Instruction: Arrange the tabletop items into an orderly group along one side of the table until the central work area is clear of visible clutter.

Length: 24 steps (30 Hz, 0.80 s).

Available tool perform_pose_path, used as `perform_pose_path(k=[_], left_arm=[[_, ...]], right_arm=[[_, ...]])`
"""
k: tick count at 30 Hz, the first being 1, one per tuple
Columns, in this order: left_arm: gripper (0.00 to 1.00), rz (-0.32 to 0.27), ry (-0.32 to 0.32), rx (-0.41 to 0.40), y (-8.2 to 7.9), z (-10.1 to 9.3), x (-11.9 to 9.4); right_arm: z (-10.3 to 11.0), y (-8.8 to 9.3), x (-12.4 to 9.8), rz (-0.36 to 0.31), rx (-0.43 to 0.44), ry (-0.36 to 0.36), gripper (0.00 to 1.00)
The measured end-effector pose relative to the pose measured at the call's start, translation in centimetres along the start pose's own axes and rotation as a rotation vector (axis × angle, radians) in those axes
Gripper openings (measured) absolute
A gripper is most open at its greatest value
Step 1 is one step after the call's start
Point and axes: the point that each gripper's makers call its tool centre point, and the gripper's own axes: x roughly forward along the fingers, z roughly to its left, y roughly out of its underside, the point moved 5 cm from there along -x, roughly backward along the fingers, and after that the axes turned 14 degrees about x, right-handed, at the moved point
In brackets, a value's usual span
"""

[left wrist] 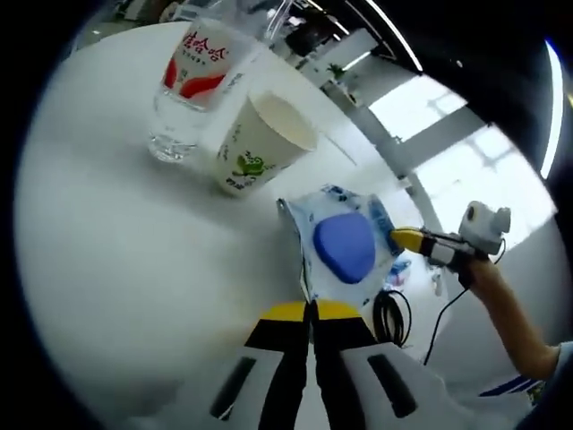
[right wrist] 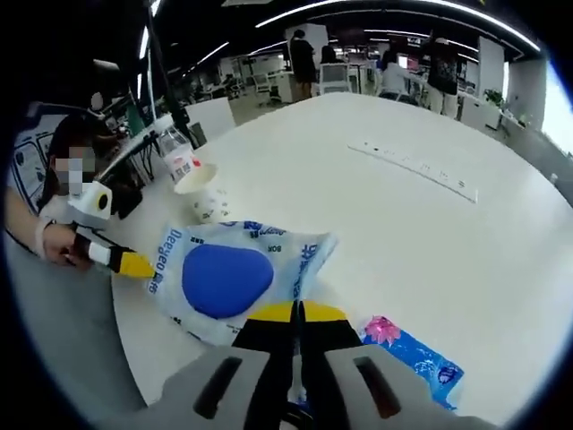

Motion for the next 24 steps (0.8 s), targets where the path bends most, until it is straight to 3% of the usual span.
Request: perform_pose_path(k=[13, 24], left_arm=[[0.0, -0.028, 0.025, 0.046, -1.7, -1.2, 0.8], [0.0, -0.076, 0.022, 0.052, -4.2, -0.3, 1.2]], right_arm=[[-0.8, 0.5, -2.5, -0.061, 0.08, 0.025, 0.0], [-0.4, 1.2, -3.4, -0.096, 0.15, 0.025, 0.0]])
